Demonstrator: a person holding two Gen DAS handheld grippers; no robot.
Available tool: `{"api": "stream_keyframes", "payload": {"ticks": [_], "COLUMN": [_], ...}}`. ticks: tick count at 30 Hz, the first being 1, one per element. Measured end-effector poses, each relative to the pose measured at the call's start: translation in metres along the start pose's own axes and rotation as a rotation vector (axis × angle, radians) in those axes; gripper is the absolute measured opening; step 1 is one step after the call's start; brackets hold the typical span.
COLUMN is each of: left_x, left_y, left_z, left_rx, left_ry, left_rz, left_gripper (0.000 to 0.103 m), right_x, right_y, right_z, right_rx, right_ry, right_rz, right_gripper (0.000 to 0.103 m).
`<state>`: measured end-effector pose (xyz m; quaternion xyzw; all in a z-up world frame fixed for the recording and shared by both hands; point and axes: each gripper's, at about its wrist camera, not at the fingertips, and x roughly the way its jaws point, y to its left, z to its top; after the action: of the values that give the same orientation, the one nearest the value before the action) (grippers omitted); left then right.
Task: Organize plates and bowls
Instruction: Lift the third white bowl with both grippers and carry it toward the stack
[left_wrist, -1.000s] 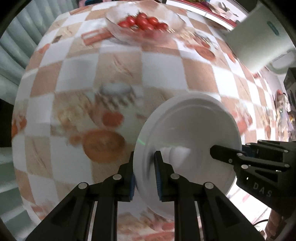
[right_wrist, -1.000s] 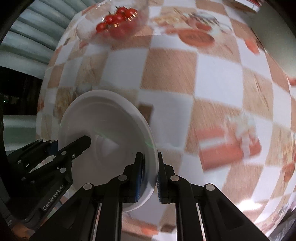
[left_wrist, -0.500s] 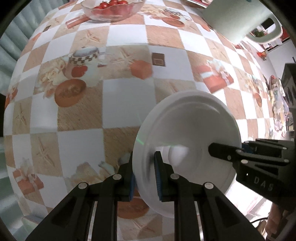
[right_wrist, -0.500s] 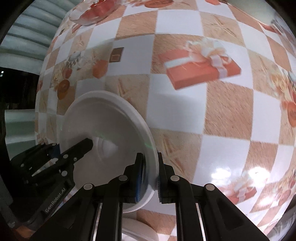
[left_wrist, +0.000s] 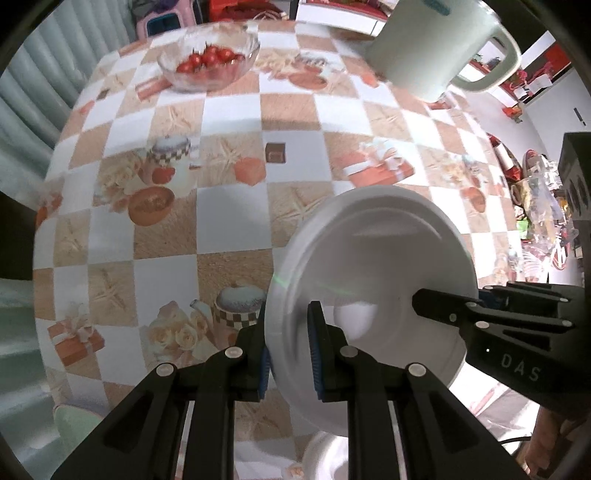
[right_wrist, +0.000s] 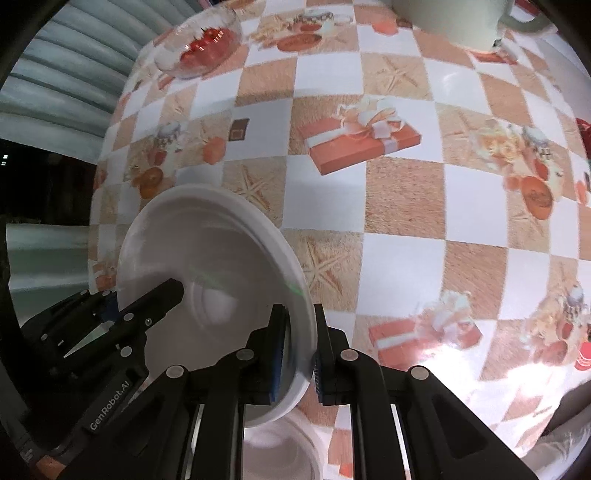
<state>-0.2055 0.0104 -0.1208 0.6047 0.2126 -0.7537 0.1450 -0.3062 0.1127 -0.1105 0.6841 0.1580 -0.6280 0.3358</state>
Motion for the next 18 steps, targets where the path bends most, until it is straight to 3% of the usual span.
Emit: {"api": "stream_keyframes", "payload": {"ticks": [10,18], "left_x": [-0.061,-0.086], "left_y": [-0.005,-0.013], "left_z": [-0.027,-0.047], "left_rx": [0.033,0.073], "left_ry": [-0.022,-0.018], "left_rz": [-0.031,-0.047], "left_gripper": [0.020,0.020], "right_x": [-0.049,-0.073], "right_y": [0.013,0.019], "right_z": [-0.029,-0.061], "right_rx": [0.021,0.050], "right_ry": [-0.053,-0.061], "right_rz": [-0.031,-0.029], "right_gripper": [0.015,0.015]}}
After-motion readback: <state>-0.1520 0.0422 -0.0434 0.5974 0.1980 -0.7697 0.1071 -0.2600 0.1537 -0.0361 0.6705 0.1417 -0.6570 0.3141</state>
